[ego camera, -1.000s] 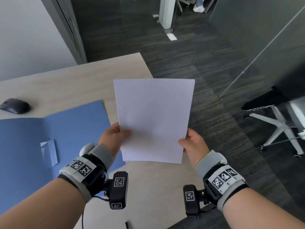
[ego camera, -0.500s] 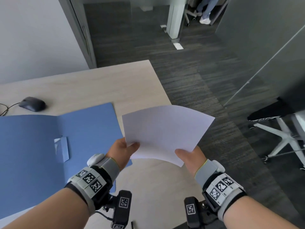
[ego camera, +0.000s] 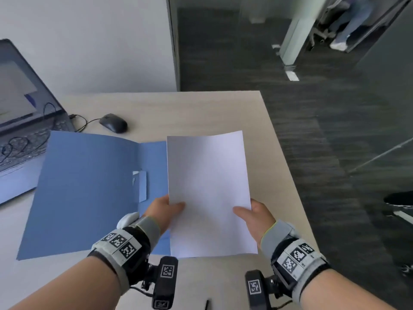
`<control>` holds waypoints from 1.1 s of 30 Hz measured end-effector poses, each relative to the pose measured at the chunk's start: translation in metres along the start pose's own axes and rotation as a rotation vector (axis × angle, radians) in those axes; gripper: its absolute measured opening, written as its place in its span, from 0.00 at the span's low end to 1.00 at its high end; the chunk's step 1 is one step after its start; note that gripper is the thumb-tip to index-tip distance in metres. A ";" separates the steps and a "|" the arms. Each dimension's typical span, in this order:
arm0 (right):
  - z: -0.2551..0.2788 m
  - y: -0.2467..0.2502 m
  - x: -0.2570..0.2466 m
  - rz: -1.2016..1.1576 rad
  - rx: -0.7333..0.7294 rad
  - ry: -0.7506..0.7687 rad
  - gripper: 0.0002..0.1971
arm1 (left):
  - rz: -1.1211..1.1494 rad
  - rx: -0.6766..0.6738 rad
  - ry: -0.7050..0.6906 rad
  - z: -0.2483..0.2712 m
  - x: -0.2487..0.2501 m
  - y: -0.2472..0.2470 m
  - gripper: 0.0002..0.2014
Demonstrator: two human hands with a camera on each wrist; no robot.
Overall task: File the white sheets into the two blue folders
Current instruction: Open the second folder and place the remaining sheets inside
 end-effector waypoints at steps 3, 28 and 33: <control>-0.021 -0.026 0.010 0.083 0.009 -0.039 0.11 | -0.113 0.093 -0.011 -0.003 -0.017 0.038 0.17; -0.094 -0.122 0.017 0.269 0.040 -0.068 0.04 | -0.630 0.226 -0.053 -0.045 -0.082 0.117 0.45; -0.096 -0.126 0.015 0.289 0.022 -0.062 0.07 | -0.558 0.235 -0.087 -0.044 -0.085 0.120 0.41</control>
Point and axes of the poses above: each hand's wrist, its own z-axis away from the middle knuckle, its own y-axis out of the back of the hand, x = y × z, the point moved 9 cm from there along -z, towards the middle knuckle, and after that the axes turned 13 degrees about -z, right-handed, at the moved point
